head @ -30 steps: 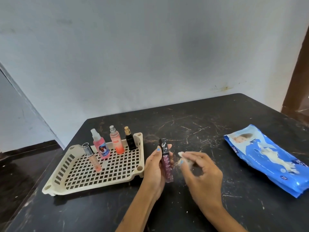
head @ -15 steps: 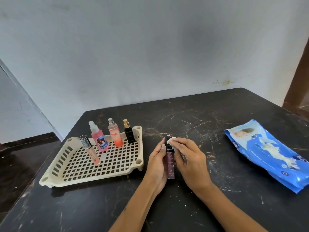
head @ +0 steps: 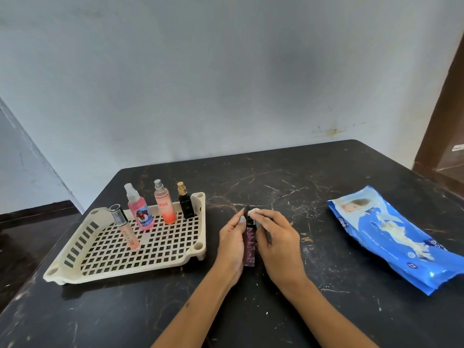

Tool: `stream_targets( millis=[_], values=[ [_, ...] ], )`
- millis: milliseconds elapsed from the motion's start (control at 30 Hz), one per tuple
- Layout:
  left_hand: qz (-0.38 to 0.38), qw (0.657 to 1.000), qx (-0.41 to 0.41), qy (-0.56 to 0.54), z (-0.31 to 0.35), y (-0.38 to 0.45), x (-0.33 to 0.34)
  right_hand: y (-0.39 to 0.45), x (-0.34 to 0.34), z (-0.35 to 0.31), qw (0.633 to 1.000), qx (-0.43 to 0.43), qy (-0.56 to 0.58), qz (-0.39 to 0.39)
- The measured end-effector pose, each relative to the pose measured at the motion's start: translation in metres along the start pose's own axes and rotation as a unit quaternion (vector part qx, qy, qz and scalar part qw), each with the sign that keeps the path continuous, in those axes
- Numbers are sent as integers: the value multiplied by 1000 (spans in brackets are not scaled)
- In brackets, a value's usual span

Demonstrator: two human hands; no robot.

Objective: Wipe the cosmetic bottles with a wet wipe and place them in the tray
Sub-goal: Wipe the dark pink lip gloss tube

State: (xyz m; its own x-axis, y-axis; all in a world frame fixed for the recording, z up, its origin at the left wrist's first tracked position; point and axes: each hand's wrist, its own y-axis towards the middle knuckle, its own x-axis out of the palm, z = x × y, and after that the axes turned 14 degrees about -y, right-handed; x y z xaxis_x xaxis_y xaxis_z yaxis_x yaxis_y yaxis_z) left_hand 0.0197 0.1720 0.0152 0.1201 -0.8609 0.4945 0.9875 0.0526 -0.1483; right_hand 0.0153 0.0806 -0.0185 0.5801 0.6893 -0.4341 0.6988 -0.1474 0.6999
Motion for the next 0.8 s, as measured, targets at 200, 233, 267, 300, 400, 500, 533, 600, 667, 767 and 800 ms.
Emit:
stream_targets(
  millis=[200, 233, 267, 300, 400, 500, 533, 600, 667, 767, 800],
  values=[
    [0, 1000, 7, -21, 0, 3, 0, 14, 2, 7, 998, -52, -26, -18],
    [-1, 1000, 9, -28, 1, 3, 0, 15, 3, 7, 997, -66, -37, -16],
    [-2, 999, 9, -32, 1, 3, -1, 15, 5, 7, 996, -76, -44, -12],
    [-6, 999, 10, -35, 1, 4, -1, 14, 6, 8, 995, -81, -49, -7],
    [-12, 999, 14, -31, 0, 4, -2, 13, 6, 8, 996, -77, -46, 9],
    [-16, 999, 14, -28, 0, 3, 0, 14, 7, 9, 996, -73, -38, 18],
    [-15, 999, 14, -30, 1, 3, 0, 13, 7, 9, 997, -73, -34, 19],
    [-20, 999, 15, -33, 1, 2, 0, 13, 7, 10, 997, -74, -27, 21],
    [-24, 999, 16, -30, 2, 2, 0, 13, 7, 11, 997, -72, -20, 25],
    [-23, 999, 17, -25, 1, 2, 1, 13, 6, 10, 997, -69, -16, 28],
    [-20, 999, 18, -25, 1, 2, 1, 13, 5, 9, 997, -70, -18, 27]
  ],
)
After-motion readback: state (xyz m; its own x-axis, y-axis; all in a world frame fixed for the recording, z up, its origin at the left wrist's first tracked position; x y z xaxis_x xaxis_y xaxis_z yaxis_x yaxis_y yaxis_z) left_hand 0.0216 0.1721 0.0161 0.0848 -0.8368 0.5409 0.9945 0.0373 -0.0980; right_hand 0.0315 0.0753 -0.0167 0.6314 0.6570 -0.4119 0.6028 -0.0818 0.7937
